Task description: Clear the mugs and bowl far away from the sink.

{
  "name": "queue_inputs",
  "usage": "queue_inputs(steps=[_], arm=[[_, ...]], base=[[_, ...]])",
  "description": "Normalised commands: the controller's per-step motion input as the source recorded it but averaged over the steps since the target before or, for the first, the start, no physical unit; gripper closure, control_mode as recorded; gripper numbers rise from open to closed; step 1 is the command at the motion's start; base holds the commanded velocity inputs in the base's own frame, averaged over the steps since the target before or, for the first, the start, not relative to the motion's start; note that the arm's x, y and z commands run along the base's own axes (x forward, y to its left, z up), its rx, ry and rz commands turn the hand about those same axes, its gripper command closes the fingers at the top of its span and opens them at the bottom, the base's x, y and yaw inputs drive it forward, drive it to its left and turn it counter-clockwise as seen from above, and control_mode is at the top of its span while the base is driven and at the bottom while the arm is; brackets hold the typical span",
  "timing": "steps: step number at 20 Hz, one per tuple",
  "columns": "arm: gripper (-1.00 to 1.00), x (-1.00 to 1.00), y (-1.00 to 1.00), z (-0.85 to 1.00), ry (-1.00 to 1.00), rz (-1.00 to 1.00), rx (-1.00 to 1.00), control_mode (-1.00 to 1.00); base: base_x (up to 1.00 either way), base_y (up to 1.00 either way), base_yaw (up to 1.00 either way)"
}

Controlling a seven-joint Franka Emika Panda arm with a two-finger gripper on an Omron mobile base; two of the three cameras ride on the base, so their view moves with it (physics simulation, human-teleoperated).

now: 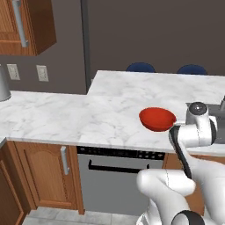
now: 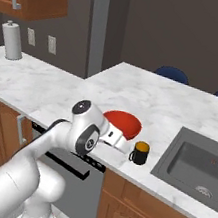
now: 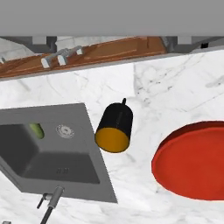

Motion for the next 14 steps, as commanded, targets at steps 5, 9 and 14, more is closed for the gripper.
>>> queue_inputs(steps=[5, 9, 14], arm=[[-1.00, 0.48, -0.02, -0.36, 0.12, 0.00, 0.01, -1.00], [-1.00, 0.31, -0.23, -0.32, 0.07, 0.02, 0.09, -1.00], [-1.00, 0.25, -0.36, -0.24, 0.00, 0.00, 0.24, -1.00]], base=[[0.00, 0.00, 0.00], [0.00, 0.00, 0.00], [0.00, 0.00, 0.00]])
